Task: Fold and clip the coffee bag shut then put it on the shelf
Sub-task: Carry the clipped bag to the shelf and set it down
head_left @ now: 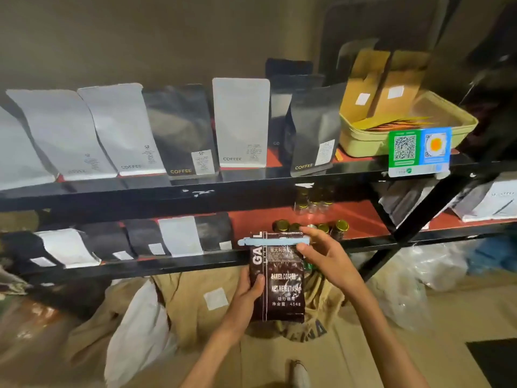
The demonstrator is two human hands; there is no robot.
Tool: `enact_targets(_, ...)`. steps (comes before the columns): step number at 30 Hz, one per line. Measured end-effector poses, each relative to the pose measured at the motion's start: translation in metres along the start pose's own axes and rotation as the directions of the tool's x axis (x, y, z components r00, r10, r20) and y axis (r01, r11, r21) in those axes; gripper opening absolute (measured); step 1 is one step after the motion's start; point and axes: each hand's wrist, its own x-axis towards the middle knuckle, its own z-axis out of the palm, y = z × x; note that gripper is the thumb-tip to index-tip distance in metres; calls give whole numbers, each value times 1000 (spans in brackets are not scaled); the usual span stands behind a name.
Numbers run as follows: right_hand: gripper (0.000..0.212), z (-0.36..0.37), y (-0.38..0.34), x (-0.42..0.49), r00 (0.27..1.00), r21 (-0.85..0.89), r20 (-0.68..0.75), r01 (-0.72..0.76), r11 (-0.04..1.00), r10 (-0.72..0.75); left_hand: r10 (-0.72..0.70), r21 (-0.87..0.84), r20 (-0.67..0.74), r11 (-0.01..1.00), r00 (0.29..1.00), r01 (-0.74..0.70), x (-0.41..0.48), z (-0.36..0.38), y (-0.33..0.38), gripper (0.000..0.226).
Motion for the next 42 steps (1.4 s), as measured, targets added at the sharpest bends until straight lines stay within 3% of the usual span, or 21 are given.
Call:
enact_targets(3,44,-12,-11,41,987,-231,150,96,968,-62,10,2,-24,1000,1000,-10,22,9,0,29)
enact_targets(5,41,-8,-23,68,971,-422,229,160,892,-66,28,77,-90,997,996,-21,34,11,-2,36)
enact_targets(8,34,8,-31,106,939,-593,344,245,767,-34,-56,-72,-58,996,997,52,60,-5,-21,37)
enact_targets(9,31,15,-31,114,930,-611,366,262,747,-26,-92,-53,-40,995,995,90,69,-11,-26,35)
enact_targets(12,27,32,-20,133,932,-631,359,274,726,-40,-199,95,-30,975,980,201,103,-32,-35,42)
enact_targets(14,25,38,-10,148,945,-662,319,278,696,-75,-137,303,-65,941,988,150,124,-49,-35,48)
enact_targets(16,23,41,-4,160,961,-665,249,258,701,-117,14,559,-127,827,992,60,140,-70,-28,45)
enact_targets(18,29,46,1,173,974,-673,191,221,706,-122,184,778,-148,629,972,-1,156,-93,-17,45)
enact_targets(20,37,50,8,186,982,-717,160,186,672,-101,309,883,-127,469,943,-35,177,-110,-4,40)
enact_targets(22,37,54,16,197,987,-755,135,162,635,-91,264,934,-128,357,956,27,196,-120,12,28)
enact_targets(24,36,58,23,205,985,-772,148,173,611,-92,97,959,-140,262,985,110,214,-126,20,23)
enact_targets(27,38,62,33,213,985,-776,168,161,610,-45,-159,941,-152,279,976,192,232,-133,19,32)
enact_targets(29,38,63,38,216,984,-769,176,135,624,3,-232,932,-136,301,963,204,238,-132,13,32)
enact_targets(34,35,67,49,217,971,-748,232,141,649,57,-254,896,-202,342,946,283,241,-131,0,31)
enact_targets(42,35,78,54,225,979,-739,190,90,668,79,-320,842,-220,415,921,346,240,-134,-6,35)
